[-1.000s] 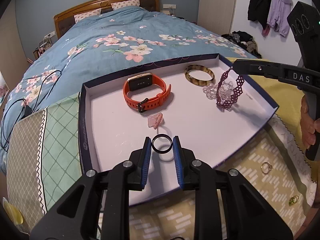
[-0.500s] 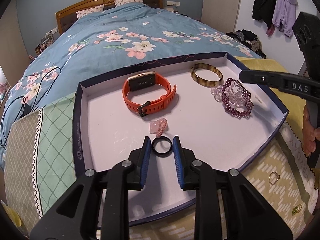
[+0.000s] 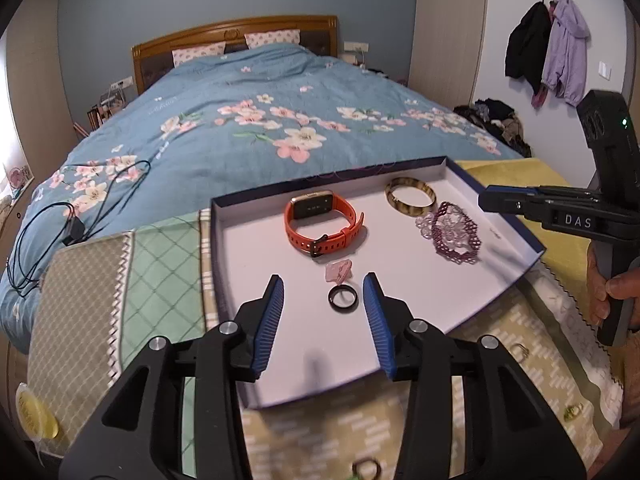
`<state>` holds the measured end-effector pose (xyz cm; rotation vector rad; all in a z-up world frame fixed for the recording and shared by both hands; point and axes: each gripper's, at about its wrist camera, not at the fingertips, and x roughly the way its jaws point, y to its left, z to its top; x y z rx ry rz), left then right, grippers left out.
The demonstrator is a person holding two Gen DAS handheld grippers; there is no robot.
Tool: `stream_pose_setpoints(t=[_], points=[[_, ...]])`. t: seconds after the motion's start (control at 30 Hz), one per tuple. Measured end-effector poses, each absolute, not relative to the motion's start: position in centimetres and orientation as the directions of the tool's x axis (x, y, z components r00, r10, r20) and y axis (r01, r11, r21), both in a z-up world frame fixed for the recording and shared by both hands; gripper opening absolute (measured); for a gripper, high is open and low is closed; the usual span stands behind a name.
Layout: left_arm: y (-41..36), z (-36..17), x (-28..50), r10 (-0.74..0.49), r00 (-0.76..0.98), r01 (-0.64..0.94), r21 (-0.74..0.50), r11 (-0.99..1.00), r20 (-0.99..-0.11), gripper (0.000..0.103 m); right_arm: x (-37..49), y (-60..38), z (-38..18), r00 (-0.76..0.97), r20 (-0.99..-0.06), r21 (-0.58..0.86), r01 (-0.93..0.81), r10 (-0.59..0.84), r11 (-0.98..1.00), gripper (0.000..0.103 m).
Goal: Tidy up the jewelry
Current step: 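Carry the black ring into the box with the left tool while the right tool drops the bracelet there, then withdraw both tools from the box toward the amber and green-stone rings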
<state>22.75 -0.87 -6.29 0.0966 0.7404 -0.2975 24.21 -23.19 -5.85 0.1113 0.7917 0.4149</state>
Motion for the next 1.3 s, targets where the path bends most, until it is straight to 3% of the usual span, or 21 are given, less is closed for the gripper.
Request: stream_pose_setpoints(t=[0.2,0.33,1.03,1.3], points=[[1.3,-5.0,18.9,-0.276,0.709,0.313,-0.062,0.948,-0.649,0.042,20.8,-22.9,-4.6,0.633,-0.642,0.232,-0.379,0.434,0.896,0.035],[1.9,-5.3,16.6,-0.255,0.712,0.308,-0.035,0.951,-0.654,0.042,18.5,-23.0,-4.9,0.62,-0.651,0.215,-0.401,0.437,0.89,0.038],[0.6,-9.6,7.4,-0.336,0.584,0.442,-0.059,0.895,-0.739,0.046,6.7,-23.8,-8.8,0.49,-0.729,0.259,-0.448,0.477,0.856,0.047],[0.3,-10.8,8.5,-0.321,0.542,0.409,-0.09,0.908,-0.777,0.041,5.5,-22.6,-9.8,0.465,-0.75,0.231,-0.483,0.471,0.845,0.047]])
